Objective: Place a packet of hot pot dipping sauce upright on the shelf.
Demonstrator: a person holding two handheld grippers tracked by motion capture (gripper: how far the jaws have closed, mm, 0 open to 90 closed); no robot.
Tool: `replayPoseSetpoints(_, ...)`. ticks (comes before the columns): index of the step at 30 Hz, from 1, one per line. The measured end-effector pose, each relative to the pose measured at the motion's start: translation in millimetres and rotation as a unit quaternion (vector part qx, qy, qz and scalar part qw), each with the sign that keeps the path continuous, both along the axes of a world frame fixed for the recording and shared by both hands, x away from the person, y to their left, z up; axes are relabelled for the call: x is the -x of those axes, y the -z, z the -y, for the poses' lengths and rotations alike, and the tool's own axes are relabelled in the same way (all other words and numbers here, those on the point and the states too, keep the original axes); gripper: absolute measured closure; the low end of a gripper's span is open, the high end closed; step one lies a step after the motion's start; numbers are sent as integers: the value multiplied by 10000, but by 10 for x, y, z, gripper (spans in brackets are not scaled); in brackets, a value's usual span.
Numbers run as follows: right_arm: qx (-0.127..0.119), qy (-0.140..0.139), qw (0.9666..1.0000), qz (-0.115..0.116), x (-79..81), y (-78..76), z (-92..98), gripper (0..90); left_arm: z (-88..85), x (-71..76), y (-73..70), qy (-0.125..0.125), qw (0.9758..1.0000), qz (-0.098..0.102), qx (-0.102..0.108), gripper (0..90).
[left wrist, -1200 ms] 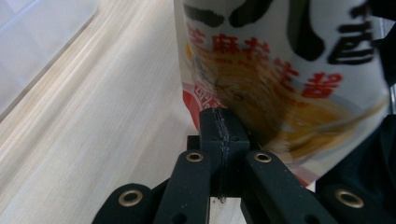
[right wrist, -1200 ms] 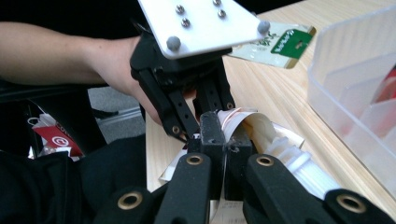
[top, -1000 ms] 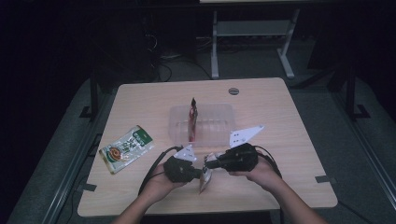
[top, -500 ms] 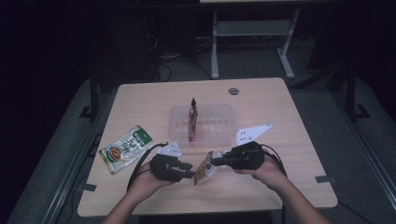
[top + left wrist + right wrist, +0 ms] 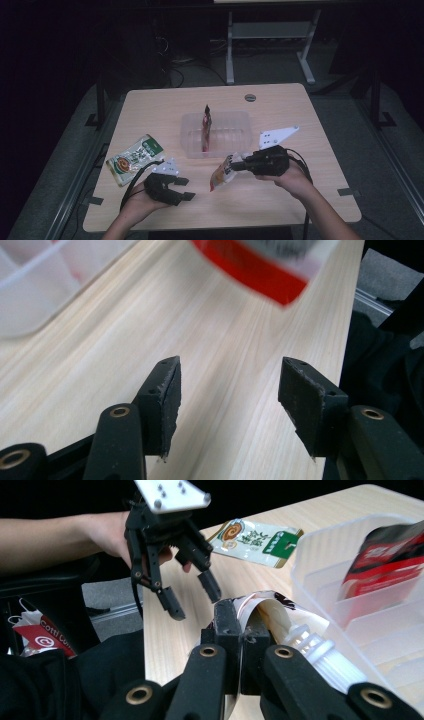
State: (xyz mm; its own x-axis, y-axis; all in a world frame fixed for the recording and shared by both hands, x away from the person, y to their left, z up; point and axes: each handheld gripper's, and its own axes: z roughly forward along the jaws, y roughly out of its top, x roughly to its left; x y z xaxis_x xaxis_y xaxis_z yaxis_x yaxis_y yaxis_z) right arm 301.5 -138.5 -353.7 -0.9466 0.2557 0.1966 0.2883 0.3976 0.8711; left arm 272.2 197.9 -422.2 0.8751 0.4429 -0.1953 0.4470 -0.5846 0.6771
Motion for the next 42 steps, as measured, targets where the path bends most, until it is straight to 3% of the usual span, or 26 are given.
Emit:
replayPoseSetpoints(12, -163, 234, 9993, 245, -192, -309, 157, 894, -85, -44, 25, -127, 9999, 14, -101, 407)
replayPoseSetpoints(24, -124, 573, 9972, 459, -475, -593, 280, 894, -80, -44, 30, -125, 9999, 65, -82, 406)
replayPoseSetpoints(34, -15, 825, 9955, 474, -726, -670, 354, 894, -74, -40, 35, -112, 9999, 45, -101, 406)
replayPoseSetpoints(42, 92, 1030, 9941, 328, -938, -573, 447, 893, -70, -37, 33, -130, 9999, 29, -76, 405)
